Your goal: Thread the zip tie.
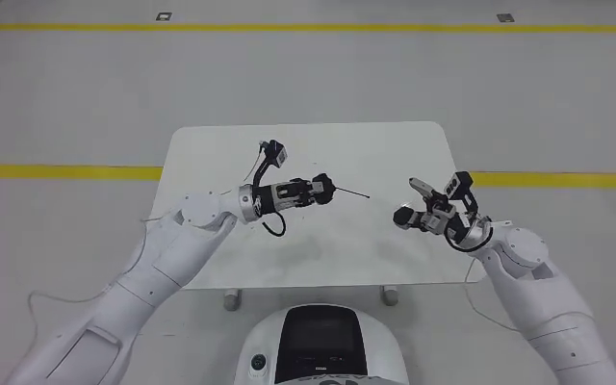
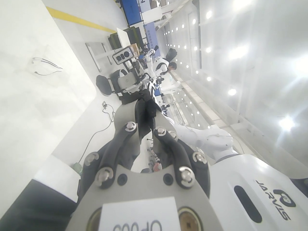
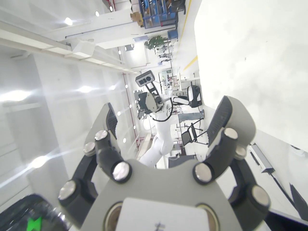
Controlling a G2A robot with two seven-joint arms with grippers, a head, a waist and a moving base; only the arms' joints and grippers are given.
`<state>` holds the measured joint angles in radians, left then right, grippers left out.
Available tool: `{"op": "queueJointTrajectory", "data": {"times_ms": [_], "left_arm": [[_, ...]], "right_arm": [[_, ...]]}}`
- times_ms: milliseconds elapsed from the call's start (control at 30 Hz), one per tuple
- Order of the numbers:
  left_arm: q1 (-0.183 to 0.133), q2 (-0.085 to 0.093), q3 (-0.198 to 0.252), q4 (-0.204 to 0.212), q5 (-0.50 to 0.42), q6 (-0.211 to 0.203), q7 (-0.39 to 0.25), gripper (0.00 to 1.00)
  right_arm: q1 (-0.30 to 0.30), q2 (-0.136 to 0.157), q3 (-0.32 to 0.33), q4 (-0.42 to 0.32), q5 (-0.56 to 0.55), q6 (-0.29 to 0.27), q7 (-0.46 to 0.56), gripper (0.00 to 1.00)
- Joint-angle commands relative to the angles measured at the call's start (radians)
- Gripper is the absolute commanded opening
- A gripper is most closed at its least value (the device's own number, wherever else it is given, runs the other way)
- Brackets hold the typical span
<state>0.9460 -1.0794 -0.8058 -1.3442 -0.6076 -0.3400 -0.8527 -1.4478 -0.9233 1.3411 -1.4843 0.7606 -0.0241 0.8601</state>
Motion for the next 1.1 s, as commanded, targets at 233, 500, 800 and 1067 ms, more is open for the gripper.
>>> {"op": "queueJointTrajectory", "data": {"times_ms": [233, 500, 800, 1067], "left_arm": [[-0.05, -0.062, 0.049, 0.11, -0.024, 0.0, -0.017, 0.0], [-0.07, -0.07, 0.053, 0.101, 0.015, 0.0, -0.027, 0.0], [-0.036, -0.082, 0.073, 0.111, -0.06, 0.096, -0.014, 0.0], [-0.049, -0.093, 0.084, 0.134, -0.078, 0.093, -0.048, 0.0]], "right_arm": [[0.127, -0.022, -0.053, 0.193, 0.068, -0.076, 0.237, 1.0], [0.132, -0.023, -0.056, 0.199, 0.06, -0.072, 0.225, 1.0], [0.135, -0.038, -0.089, 0.213, 0.059, -0.233, 0.362, 1.0], [0.141, -0.051, -0.099, 0.228, 0.021, -0.316, 0.327, 1.0]]}}
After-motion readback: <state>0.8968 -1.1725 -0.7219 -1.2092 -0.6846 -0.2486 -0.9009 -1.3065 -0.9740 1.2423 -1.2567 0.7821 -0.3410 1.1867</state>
